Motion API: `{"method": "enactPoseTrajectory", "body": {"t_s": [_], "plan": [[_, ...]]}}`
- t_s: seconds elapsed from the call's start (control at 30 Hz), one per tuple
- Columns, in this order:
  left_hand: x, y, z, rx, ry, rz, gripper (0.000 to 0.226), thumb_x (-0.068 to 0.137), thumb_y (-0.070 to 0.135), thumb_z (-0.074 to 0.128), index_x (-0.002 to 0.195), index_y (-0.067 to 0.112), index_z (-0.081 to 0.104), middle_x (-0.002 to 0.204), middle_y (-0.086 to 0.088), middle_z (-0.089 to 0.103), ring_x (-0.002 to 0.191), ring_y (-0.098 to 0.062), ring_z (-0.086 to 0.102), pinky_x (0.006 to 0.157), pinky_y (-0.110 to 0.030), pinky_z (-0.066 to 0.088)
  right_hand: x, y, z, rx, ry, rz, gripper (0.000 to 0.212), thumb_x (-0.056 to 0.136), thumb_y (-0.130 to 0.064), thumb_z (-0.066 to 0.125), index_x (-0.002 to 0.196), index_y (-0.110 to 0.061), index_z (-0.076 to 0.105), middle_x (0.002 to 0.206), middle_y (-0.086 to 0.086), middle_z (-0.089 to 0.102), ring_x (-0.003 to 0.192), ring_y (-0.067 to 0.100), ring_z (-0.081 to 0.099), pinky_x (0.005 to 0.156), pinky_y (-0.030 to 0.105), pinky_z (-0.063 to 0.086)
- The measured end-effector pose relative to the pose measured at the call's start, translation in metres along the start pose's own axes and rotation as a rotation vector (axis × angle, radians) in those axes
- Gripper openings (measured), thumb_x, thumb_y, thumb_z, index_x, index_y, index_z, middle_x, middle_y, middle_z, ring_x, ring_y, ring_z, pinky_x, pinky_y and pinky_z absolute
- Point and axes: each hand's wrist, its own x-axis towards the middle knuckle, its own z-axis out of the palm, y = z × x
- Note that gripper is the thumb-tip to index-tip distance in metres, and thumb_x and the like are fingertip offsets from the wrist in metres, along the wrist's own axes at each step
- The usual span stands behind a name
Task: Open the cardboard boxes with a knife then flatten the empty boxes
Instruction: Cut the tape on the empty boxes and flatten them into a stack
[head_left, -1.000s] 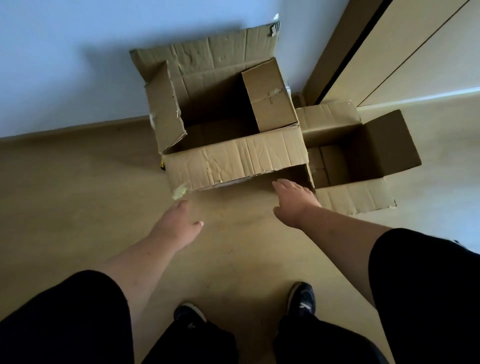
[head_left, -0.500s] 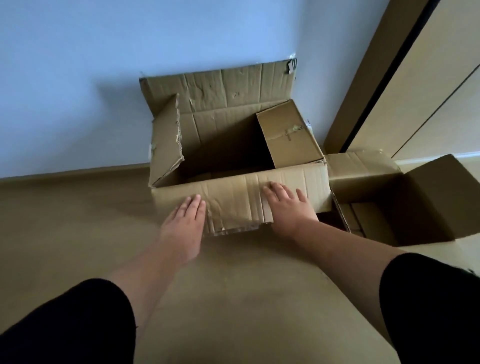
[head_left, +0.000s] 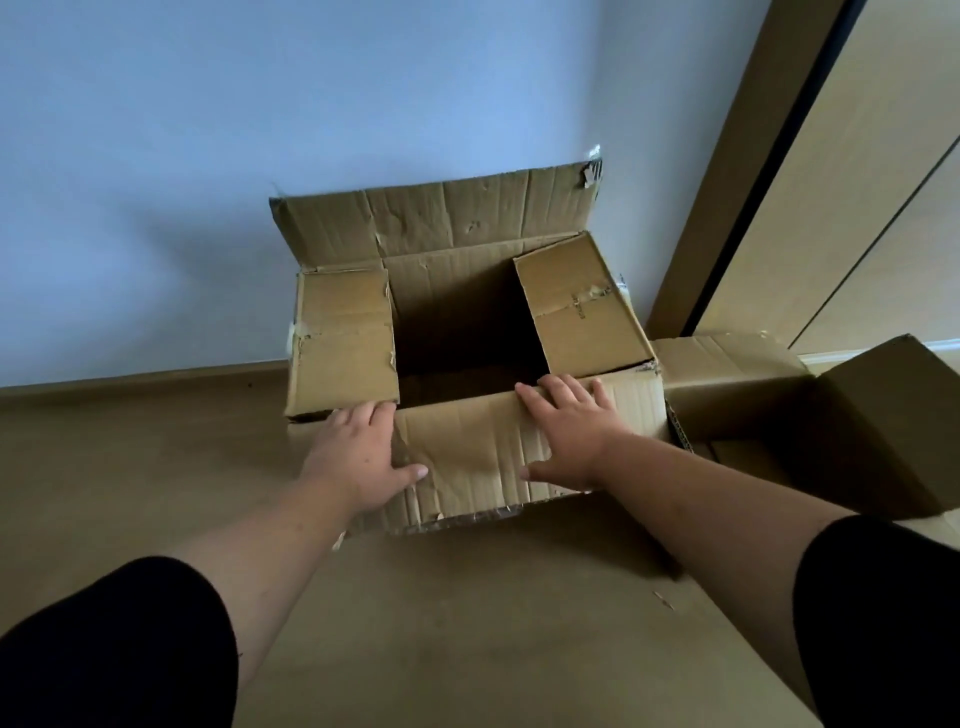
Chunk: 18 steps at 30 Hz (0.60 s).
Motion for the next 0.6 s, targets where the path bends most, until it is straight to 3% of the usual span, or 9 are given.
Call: {"method": "enactPoseTrajectory", "body": {"t_s": [0.2, 0.33, 0.47, 0.6], "plan": [[-0.038, -0.005, 0.020, -0.012, -0.184, 0.037, 0.084, 0.086, 0.077, 0.038, 0.152, 0.025, 0.029, 0.156, -0.001, 0.035, 0.143, -0.023, 0.031, 0.118, -0.042, 0.026, -0.043, -0.010, 0.024, 0.061, -0.021, -0.030, 0.084, 0.090, -0.065, 0.047, 0.158, -0.030, 0.011, 0.163, -0.002, 0.022, 0.151, 0.019, 0.016, 0.123, 0.050, 0.001], [-0.072, -0.010, 0.042, -0.075, -0.200, 0.038, 0.078, 0.088, 0.074, 0.040, 0.148, 0.024, 0.038, 0.149, 0.000, 0.042, 0.137, -0.020, 0.039, 0.112, -0.036, 0.033, -0.078, -0.017, 0.037, 0.138, -0.055, -0.006, 0.071, 0.095, -0.062, 0.041, 0.155, -0.029, 0.024, 0.161, -0.004, 0.027, 0.148, 0.017, 0.024, 0.123, 0.043, 0.013], [-0.103, -0.020, 0.058, -0.076, -0.218, 0.011, 0.071, 0.092, 0.065, 0.044, 0.149, 0.024, 0.035, 0.150, -0.001, 0.041, 0.137, -0.021, 0.039, 0.112, -0.034, 0.032, -0.118, -0.014, 0.041, 0.198, -0.074, 0.063, 0.068, 0.096, -0.057, 0.044, 0.155, -0.029, 0.025, 0.160, -0.004, 0.028, 0.146, 0.018, 0.028, 0.120, 0.039, 0.021], [-0.133, -0.030, 0.076, -0.076, -0.347, 0.005, 0.069, 0.094, 0.061, 0.043, 0.150, 0.022, 0.035, 0.151, -0.003, 0.042, 0.137, -0.022, 0.041, 0.111, -0.032, 0.035, -0.157, -0.019, 0.049, 0.297, -0.176, 0.099, 0.057, 0.099, -0.046, 0.049, 0.152, -0.033, 0.033, 0.155, -0.004, 0.039, 0.139, 0.018, 0.040, 0.112, 0.035, 0.034]]}}
